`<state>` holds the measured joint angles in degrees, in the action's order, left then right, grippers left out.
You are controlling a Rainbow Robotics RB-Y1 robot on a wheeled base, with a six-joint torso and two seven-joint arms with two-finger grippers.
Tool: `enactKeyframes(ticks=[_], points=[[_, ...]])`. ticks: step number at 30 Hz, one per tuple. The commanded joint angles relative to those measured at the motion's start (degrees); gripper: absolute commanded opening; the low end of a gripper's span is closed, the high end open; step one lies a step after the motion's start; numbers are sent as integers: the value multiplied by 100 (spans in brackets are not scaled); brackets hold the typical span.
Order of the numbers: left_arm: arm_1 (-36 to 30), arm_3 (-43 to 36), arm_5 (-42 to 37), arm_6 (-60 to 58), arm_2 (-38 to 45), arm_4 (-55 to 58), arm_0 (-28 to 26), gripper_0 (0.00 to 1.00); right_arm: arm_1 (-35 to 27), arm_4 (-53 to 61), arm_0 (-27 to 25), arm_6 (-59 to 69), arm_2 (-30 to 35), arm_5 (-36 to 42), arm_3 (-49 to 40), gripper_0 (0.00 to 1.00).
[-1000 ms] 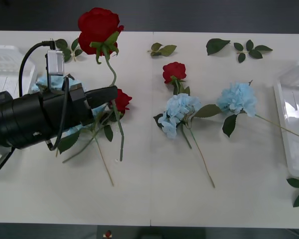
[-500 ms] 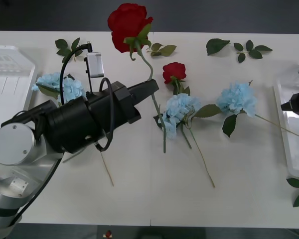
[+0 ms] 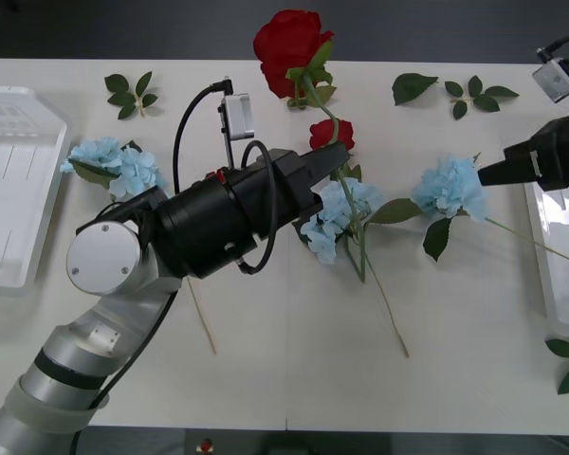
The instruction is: Put the red flowers into the right box and the blue flowers into the left box
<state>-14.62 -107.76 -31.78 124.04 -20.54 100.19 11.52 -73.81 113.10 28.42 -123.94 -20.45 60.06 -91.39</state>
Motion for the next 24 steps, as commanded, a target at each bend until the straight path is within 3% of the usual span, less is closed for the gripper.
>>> enactKeyframes(ticks=[1,5,11,15,24], points=[[-41,-79,49,-152,-2,10,157,0,-10,371,-1154,-473,947,-117,-766,100],[-85,-79,58,-178,-11,45,184,0,289,467,-2103,-877,1685,-179,-1391,100],[-129,-79,101,-196,-11,150,219,0,869,459,-2789,-1404,1896,-425,-1979,100],[-173,-79,128,-196,-11,229,228,0,1352,265,-3018,-1589,1861,-653,-2269,100],[-375,-79,163,-240,-29,317,351,0,2187,-271,-2974,-1642,1439,-996,-2621,100]])
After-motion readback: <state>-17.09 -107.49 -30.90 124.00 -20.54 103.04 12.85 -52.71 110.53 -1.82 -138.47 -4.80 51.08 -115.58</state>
